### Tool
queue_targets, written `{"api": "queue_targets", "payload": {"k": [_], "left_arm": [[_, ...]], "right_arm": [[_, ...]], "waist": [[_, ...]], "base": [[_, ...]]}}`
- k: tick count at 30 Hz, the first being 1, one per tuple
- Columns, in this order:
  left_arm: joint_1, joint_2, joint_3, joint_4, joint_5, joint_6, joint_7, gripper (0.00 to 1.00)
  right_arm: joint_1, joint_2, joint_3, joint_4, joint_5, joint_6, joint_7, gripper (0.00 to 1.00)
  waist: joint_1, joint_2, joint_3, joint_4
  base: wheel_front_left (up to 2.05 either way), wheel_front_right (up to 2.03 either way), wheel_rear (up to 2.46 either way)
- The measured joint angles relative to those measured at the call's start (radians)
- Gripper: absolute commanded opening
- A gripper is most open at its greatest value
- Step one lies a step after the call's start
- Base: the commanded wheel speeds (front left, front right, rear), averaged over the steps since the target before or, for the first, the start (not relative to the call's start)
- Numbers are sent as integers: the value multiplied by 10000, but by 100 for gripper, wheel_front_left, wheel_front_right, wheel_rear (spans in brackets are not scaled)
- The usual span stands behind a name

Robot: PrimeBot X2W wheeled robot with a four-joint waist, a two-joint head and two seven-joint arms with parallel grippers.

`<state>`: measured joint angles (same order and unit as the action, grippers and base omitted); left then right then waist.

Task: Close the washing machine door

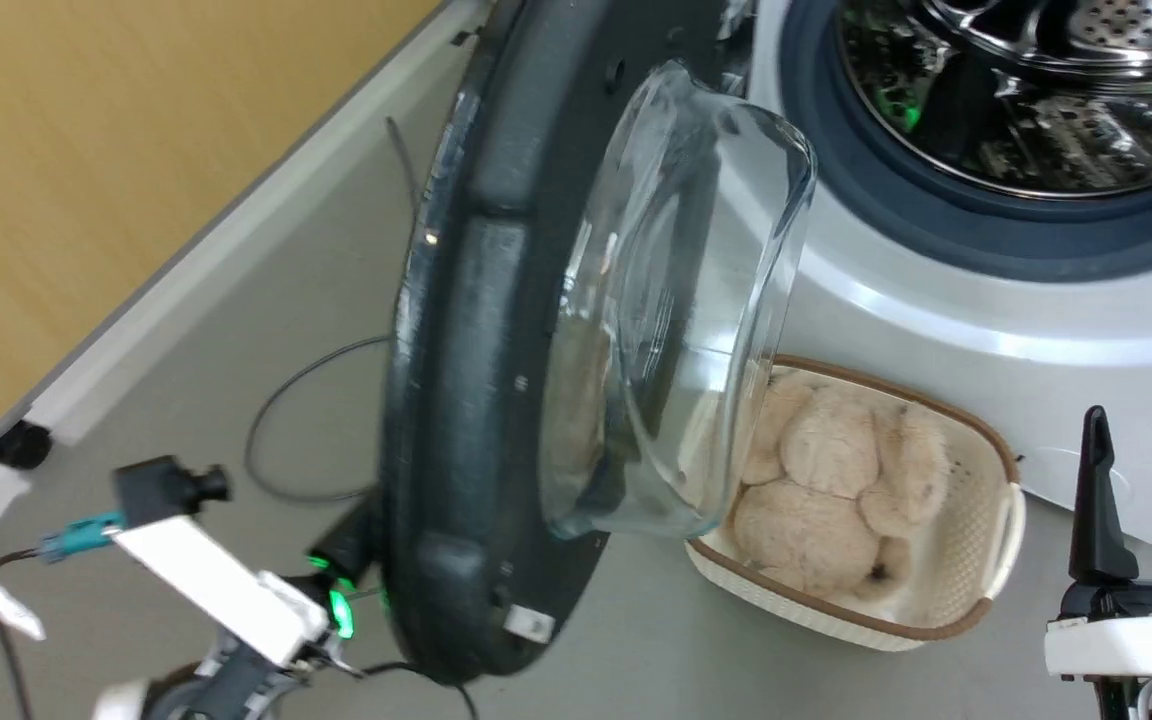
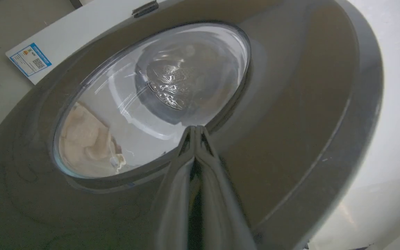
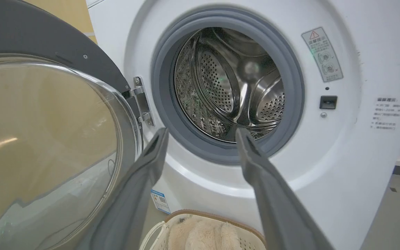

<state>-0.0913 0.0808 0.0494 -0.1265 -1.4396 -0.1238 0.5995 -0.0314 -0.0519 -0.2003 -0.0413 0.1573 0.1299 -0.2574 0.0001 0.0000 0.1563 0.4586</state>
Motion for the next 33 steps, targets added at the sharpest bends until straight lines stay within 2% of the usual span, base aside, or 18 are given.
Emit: {"api": "queue_targets", "payload": {"k": [5,14,25,33], "left_arm": [[107,73,-1120,-270,36,-15,-67,0],[-156,86,-2694,-44,56,-21,-897,0],[-1163,71,-4516,1024,219,-21,-2462,0],[-1841,88,-5745,1933,224,-21,-3513,0]], "right_arm": [[-22,0,46,13,0,0,0,100],[-59,-2,113,31,8,0,0,100],[-198,0,265,38,13,0,0,100],[-224,0,330,105,31,0,0,100]], "waist": [[0,0,-24,-459],[0,0,-24,-1532],[0,0,166,-2981],[0,0,237,-3733]], "base": [[0,0,0],[0,0,0],[0,0,0],[0,0,0]]}}
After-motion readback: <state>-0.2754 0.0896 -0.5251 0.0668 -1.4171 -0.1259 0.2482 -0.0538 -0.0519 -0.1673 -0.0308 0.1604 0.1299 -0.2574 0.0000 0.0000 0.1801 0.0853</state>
